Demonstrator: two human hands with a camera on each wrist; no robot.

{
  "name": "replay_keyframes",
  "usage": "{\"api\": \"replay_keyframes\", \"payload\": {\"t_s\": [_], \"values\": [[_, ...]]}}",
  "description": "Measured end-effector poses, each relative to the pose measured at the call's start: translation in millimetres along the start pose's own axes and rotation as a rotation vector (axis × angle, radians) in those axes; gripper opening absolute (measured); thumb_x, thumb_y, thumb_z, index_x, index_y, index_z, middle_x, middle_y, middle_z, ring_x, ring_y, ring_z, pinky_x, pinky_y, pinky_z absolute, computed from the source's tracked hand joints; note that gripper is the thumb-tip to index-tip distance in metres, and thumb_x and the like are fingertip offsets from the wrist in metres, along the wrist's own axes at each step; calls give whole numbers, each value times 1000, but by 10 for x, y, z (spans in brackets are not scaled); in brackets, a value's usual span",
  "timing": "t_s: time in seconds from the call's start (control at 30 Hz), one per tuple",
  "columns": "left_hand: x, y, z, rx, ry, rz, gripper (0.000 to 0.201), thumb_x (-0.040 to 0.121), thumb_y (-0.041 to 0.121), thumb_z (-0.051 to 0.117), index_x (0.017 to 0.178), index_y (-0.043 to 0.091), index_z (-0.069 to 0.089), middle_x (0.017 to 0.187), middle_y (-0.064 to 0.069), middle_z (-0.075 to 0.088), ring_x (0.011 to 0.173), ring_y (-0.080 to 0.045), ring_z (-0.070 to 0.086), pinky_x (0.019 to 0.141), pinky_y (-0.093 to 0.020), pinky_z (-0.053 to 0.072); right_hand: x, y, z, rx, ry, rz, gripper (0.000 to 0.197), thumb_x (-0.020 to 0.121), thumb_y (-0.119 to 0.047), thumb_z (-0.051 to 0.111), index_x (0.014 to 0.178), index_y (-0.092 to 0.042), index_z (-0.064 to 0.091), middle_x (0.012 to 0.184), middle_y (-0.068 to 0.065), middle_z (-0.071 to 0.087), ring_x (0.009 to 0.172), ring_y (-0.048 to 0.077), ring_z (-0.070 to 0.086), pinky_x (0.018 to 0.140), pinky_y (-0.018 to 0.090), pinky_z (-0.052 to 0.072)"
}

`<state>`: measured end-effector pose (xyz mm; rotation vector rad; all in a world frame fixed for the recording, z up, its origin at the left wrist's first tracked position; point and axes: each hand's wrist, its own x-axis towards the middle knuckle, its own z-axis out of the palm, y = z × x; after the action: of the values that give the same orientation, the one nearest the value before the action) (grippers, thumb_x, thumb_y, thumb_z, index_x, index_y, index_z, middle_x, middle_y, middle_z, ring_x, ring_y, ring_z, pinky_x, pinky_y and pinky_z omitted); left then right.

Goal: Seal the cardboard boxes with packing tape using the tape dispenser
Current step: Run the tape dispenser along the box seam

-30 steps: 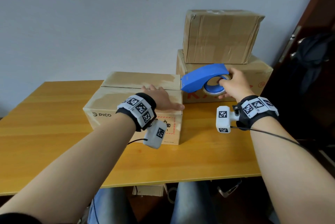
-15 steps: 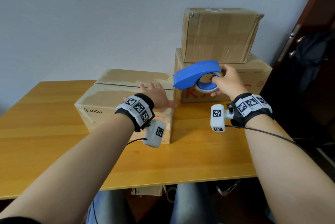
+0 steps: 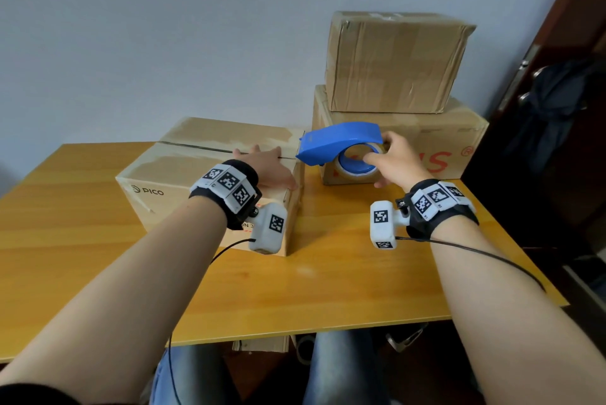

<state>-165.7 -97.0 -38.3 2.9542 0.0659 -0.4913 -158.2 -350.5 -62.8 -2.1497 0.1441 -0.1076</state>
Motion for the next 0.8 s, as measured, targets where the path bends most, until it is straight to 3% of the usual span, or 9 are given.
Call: {"api": "replay_keyframes", "payload": {"t_s": [0.07,0.3,0.5,0.63,0.73,0.8], "values": [[-7,12,18,-1,-6,-6,95,87,58,63,160,34,8,168,-11,-2,151,-46,-7,120,-58,6,-29,44,1,5,-4,5,50,91,-17,66,137,-19,49,110,-1,57,80,23,66,53,32,59],[-18,-18,16,-25,-21,-11,97,86,59,64,160,36,6,168,-8,-6,150,-48,-9,121,-59,7,-112,191,-64,48,32,24,35,93,-9,62,125,-19,54,114,0,57,84,25,66,57,35,61],[-69,4,47,-53,4,-2,93,86,58,62,159,39,8,168,-7,-5,150,-47,-10,120,-64,8,-177,393,-130,38,45,45,33,91,-12,65,121,-20,54,99,4,60,68,21,60,56,34,60],[-172,17,49,12,6,84,81,95,56,53,160,38,8,168,-8,-6,151,-44,-8,119,-61,-3,-163,364,-108,0,74,-21,30,91,-15,66,117,-21,54,114,0,59,87,21,64,70,42,59],[-169,8,54,39,6,160,70,100,50,47,158,42,9,168,-9,-5,153,-39,-4,119,-58,-10,-147,331,-101,-30,99,-79,40,92,-11,66,127,-21,51,119,-5,54,105,15,54,82,33,42],[-133,0,81,33,9,182,66,101,45,46,155,51,8,168,-10,-5,153,-39,-4,120,-60,-11,-163,291,-95,-31,116,-126,54,92,-8,66,136,-29,43,123,-6,50,105,15,52,76,29,42]]}}
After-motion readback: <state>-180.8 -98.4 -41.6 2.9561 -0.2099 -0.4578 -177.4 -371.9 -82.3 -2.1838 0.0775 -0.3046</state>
